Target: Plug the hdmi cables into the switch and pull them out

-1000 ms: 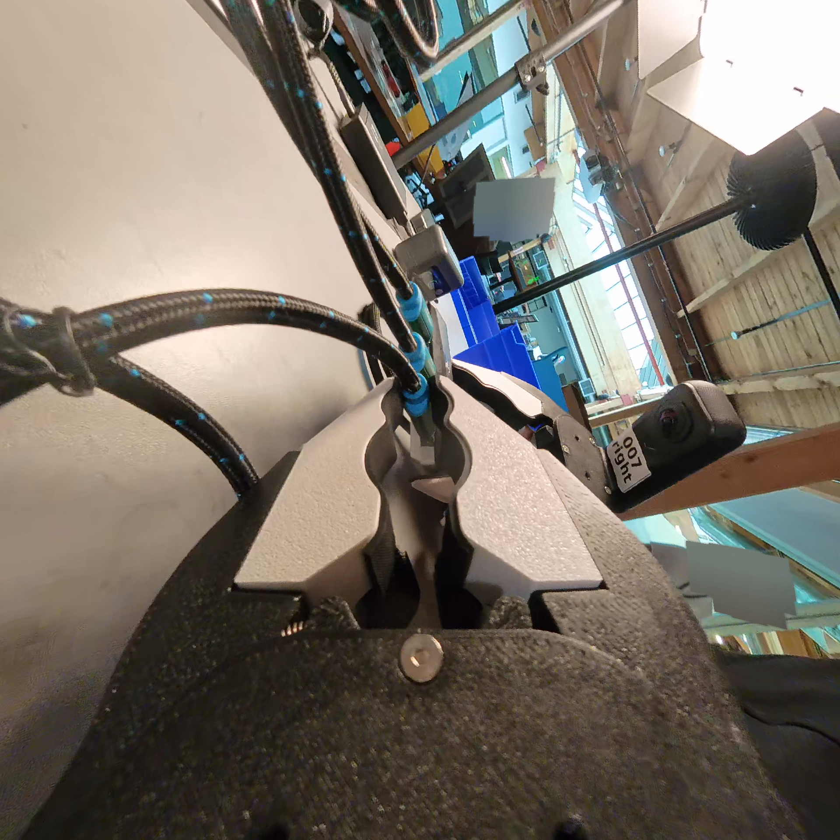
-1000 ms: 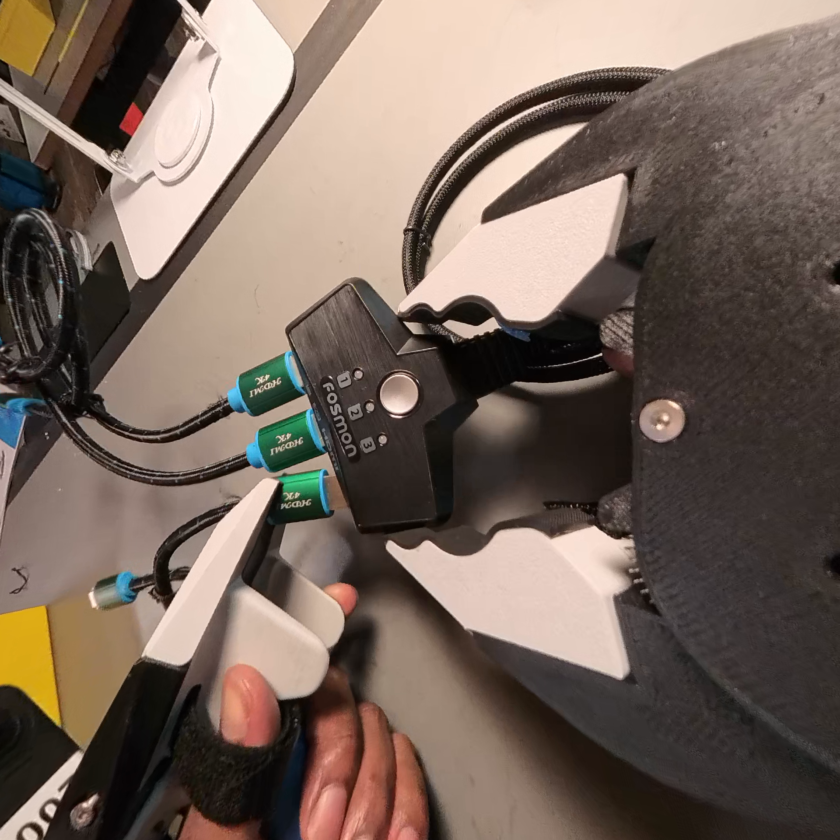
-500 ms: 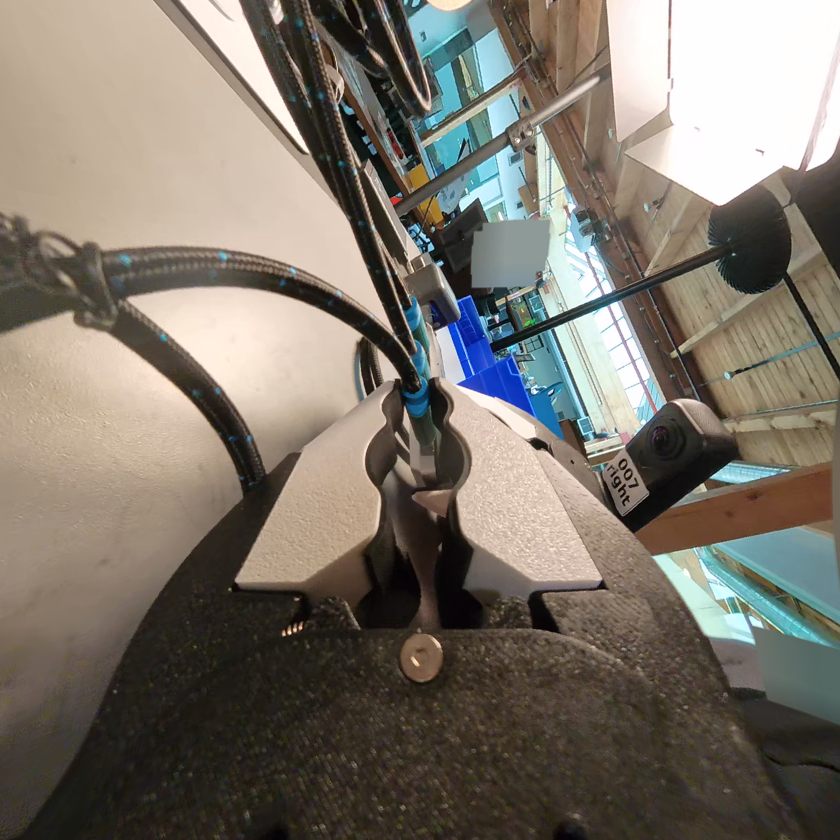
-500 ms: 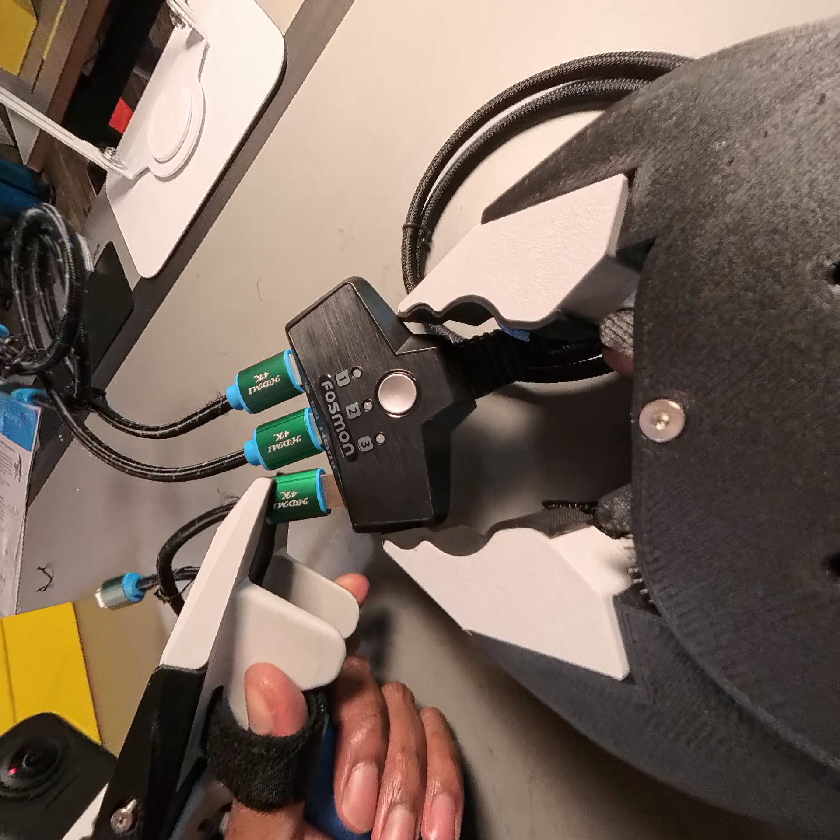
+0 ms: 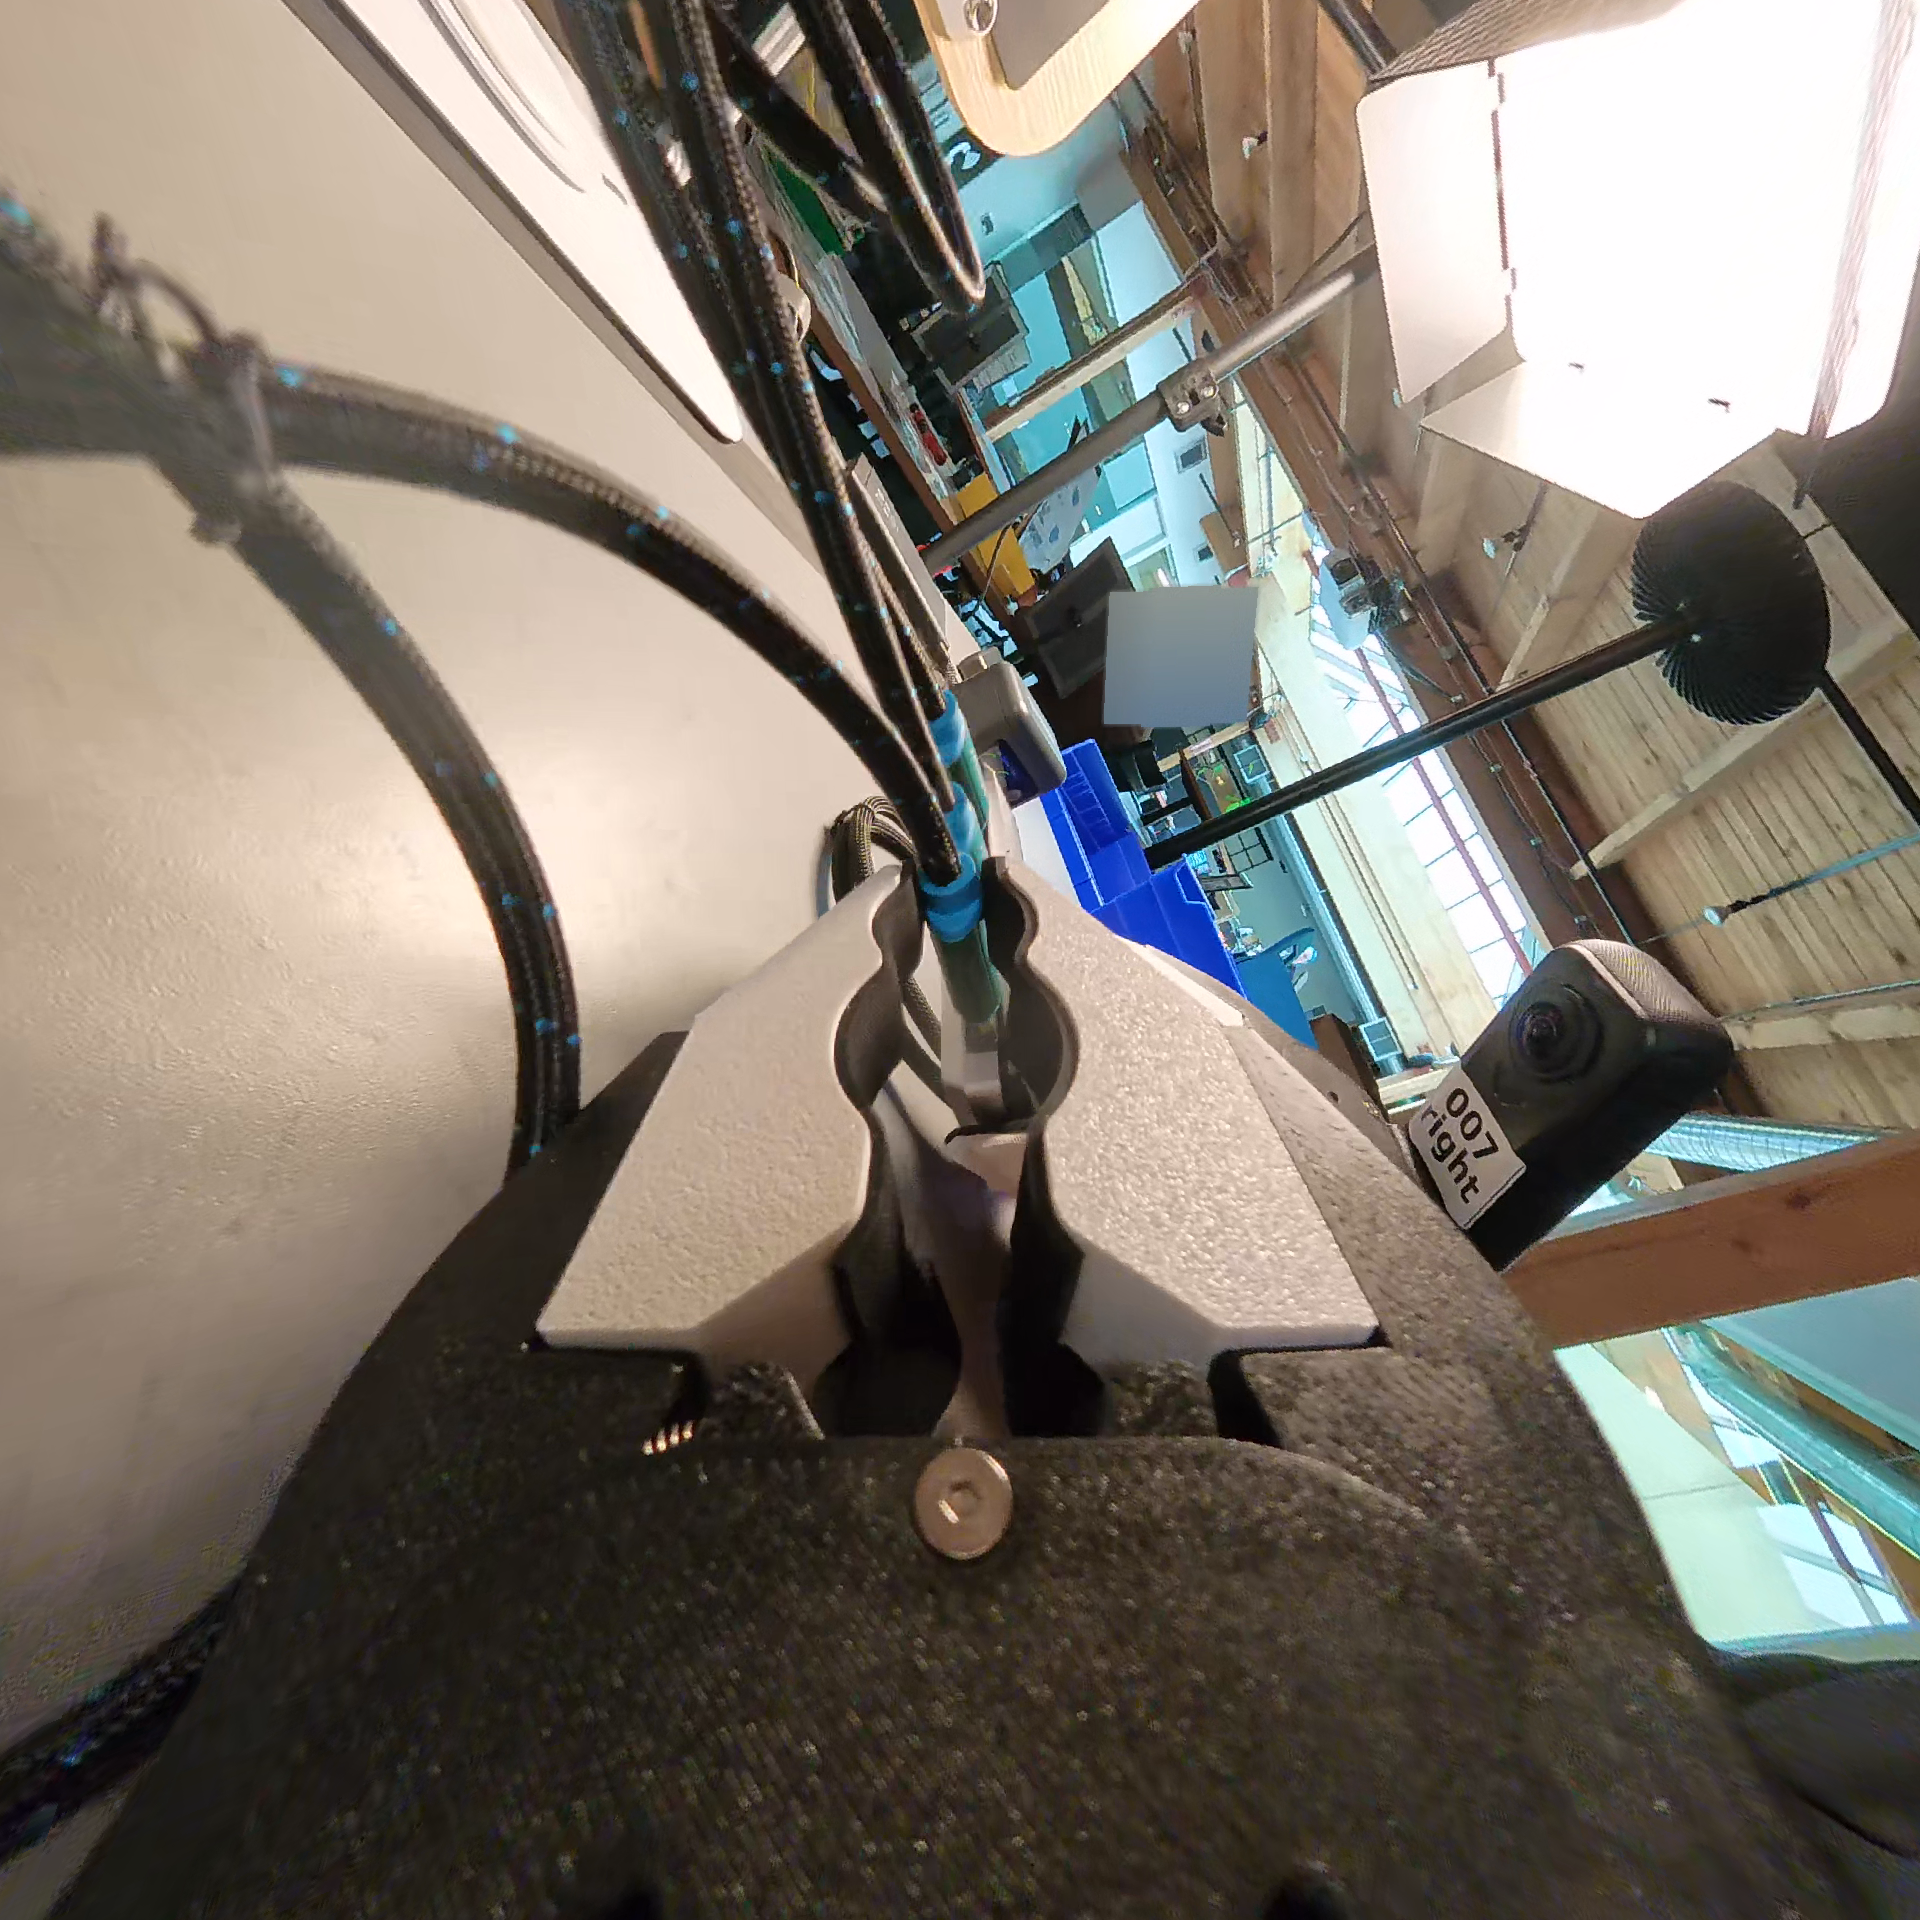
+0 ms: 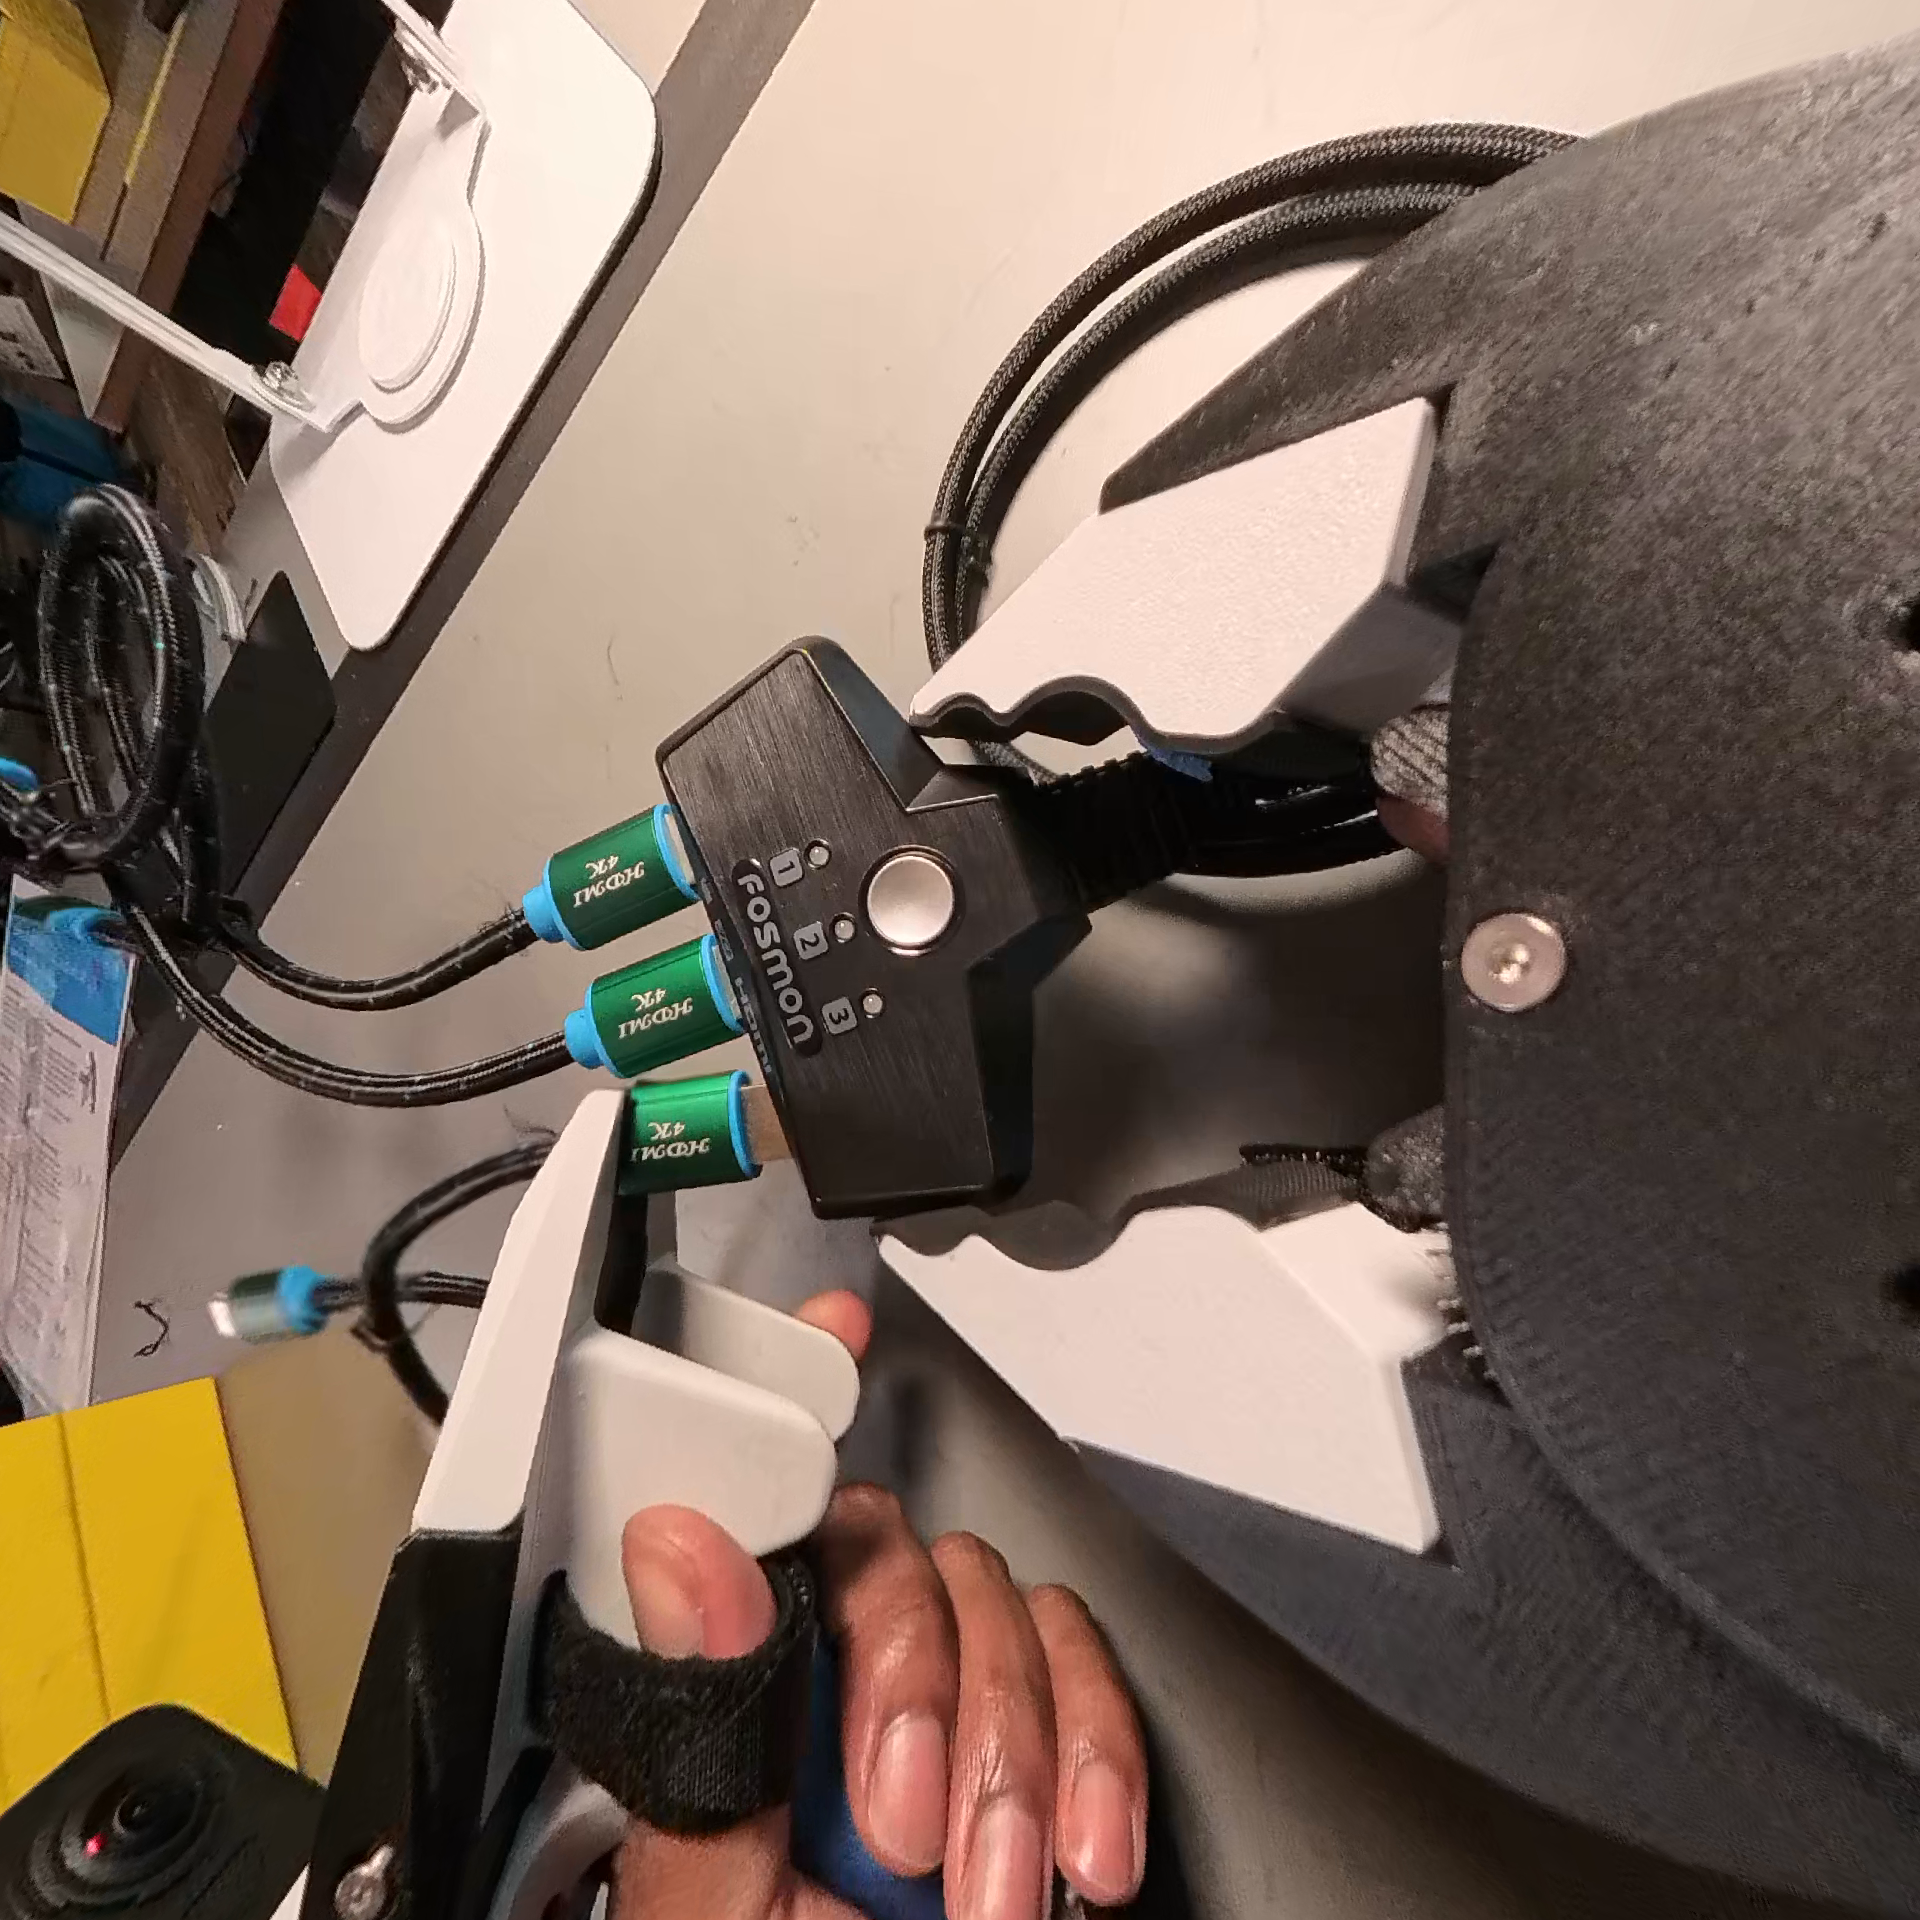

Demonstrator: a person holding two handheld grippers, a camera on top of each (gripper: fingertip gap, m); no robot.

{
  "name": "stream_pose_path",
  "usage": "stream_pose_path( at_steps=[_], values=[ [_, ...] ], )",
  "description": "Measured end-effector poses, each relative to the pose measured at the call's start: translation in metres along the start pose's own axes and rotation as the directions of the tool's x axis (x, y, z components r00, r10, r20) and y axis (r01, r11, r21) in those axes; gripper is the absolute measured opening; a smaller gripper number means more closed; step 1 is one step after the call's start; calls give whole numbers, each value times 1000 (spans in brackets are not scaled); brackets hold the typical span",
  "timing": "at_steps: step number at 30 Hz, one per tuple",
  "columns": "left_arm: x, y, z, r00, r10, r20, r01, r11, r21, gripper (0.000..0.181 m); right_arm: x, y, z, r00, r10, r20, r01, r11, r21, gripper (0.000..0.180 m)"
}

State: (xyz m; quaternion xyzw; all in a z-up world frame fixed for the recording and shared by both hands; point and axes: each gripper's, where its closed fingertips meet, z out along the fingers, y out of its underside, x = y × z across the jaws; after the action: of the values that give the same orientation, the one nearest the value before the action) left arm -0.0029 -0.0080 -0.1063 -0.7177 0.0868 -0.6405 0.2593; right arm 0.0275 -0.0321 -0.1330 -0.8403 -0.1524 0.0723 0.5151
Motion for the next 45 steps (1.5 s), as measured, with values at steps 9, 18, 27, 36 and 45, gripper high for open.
stream_pose_path(
  at_steps=[9, 18, 27, 36, 45],
  values=[
    [-2, 6, 4, 1000, -16, -11, 15, 997, -76, 16, 15, -3, -6, 998, 41, -42, -40, 999, 29, 91],
    [1, 2, 3, 999, 34, -9, -34, 998, -46, 13, 11, -2, -3, 999, 19, -46, -18, 1000, 21, 91],
    [5, 7, 7, 998, 30, -58, -39, 986, -164, 13, 18, -3, -7, 999, 3, -46, -2, 999, 34, 91],
    [6, 12, 10, 994, 15, -111, -45, 962, -270, 13, 19, -3, -9, 998, -41, -37, 42, 998, 40, 91],
    [5, 15, 11, 995, 19, -99, -45, 964, -263, 13, 18, -1, -8, 998, -48, -37, 49, 998, 25, 91]
  ],
)
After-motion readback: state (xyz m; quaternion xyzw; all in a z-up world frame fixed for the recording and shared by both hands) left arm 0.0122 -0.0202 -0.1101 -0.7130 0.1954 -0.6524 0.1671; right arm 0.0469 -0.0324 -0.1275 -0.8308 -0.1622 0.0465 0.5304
